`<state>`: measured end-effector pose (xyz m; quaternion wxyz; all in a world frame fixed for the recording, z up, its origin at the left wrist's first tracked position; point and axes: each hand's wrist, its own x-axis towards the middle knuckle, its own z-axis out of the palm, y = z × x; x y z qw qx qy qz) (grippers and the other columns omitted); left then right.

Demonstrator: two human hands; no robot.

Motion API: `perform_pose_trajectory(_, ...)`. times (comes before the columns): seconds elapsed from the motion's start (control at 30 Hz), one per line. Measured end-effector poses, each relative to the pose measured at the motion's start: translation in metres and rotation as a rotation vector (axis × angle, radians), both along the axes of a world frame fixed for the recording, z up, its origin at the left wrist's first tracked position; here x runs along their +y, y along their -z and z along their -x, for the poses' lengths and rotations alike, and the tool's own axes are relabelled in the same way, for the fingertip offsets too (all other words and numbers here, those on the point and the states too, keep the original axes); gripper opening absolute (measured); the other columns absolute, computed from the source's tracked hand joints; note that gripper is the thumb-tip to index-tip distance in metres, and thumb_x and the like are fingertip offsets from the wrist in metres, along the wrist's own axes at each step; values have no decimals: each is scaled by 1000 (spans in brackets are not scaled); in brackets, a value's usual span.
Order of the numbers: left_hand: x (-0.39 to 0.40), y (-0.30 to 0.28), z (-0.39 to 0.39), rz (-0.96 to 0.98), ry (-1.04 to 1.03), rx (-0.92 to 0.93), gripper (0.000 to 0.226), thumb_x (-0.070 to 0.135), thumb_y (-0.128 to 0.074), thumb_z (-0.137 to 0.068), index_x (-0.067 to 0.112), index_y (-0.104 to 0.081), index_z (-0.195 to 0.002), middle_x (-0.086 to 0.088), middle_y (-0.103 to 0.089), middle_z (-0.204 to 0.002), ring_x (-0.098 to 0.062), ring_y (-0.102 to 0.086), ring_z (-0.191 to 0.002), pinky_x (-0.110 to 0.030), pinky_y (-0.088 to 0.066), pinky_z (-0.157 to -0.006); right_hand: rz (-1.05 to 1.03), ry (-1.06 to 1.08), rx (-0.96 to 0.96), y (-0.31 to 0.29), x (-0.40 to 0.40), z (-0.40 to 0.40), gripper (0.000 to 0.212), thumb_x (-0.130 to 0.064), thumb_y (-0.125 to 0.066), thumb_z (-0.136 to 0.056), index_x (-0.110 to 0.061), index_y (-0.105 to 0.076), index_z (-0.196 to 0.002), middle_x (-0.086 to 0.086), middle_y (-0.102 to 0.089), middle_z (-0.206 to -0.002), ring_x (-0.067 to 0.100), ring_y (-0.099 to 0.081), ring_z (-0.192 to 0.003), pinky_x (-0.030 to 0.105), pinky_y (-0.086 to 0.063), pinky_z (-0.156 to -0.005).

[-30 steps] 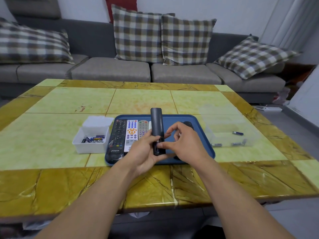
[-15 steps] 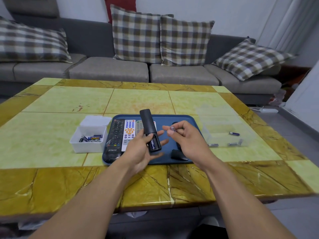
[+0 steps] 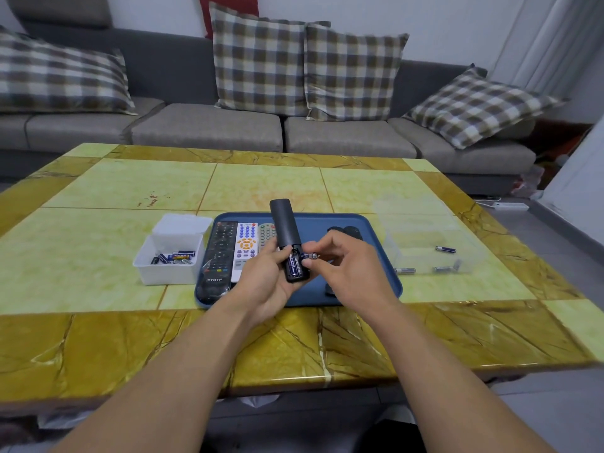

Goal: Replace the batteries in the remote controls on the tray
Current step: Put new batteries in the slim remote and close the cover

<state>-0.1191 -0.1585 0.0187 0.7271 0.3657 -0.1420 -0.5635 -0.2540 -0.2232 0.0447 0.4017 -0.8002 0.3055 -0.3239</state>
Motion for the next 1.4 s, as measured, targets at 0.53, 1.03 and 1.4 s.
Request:
perform_pose_trajectory(0.53, -1, 2, -7, -2, -44, -53, 35, 10, -29, -110, 6, -47, -139, -15, -70, -125, -29, -71, -87, -27, -56, -60, 343, -44, 280, 5, 5, -8, 20, -30, -77, -85, -34, -76, -105, -11, -69, -96, 3, -60, -83, 18, -44, -79)
perform_pose_trajectory(1.03, 2, 2, -3, 48, 46, -262, 37, 9, -29, -109, 20, -47, -140, -11, -70, -126, -21, -61, -126, -31, -52, -95, -612, 116, -3, 6, 4, -7, 50, -14, -86, -74, -21, -37, -71, 2, -60, -66, 8, -54, -47, 25, -36, -50)
perform_pose_trajectory(1.4, 1, 18, -9, -137, -258, -445, 42, -8, -67, -89, 12, -58, -124, -6, -75, -112, -23, -73, -101, -39, -56, -93, -61, 379, 420, 14, -34, 13, 16, -33, -82, -79, -31, -69, -87, -11, -71, -80, 10, -68, -80, 35, -58, -76)
